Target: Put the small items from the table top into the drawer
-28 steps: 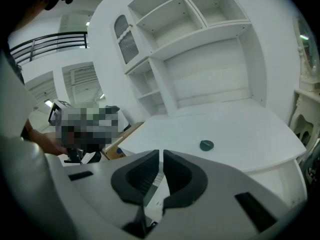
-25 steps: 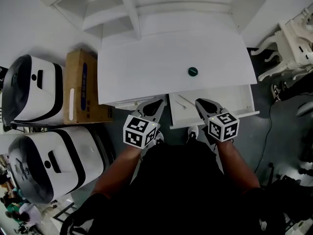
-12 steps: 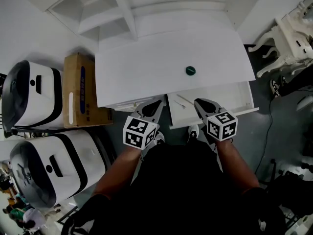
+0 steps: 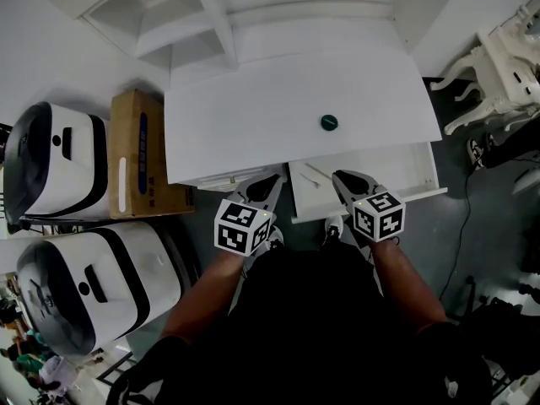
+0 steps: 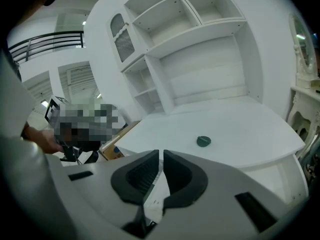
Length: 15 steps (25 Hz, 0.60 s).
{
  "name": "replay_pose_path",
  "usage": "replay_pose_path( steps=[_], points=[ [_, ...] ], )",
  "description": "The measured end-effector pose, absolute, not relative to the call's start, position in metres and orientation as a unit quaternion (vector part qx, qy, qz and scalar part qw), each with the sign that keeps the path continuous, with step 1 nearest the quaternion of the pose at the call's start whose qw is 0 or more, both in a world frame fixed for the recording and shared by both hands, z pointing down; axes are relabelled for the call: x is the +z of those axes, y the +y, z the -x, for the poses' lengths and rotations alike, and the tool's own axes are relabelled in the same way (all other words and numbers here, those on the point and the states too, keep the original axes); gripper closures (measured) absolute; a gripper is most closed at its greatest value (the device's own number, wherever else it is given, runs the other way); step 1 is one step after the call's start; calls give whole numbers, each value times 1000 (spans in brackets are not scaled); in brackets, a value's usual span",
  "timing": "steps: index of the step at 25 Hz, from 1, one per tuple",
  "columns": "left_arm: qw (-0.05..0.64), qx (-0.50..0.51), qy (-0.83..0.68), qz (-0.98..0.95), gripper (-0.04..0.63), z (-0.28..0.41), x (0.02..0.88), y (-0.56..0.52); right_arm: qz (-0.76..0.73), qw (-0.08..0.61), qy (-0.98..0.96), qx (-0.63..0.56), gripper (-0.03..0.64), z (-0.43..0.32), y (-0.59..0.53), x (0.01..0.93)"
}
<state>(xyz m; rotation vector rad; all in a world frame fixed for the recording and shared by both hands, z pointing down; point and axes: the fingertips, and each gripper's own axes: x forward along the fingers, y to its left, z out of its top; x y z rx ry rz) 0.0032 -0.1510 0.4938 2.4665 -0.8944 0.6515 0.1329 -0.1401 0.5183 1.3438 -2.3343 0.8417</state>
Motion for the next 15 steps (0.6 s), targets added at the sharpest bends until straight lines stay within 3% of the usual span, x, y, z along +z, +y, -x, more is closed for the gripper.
replay_pose_path(
  steps=[15],
  points=[
    [224,256,-353,-872,586,14,504,-164,-502,250,-788,254,572,-178,-205,569]
  ],
)
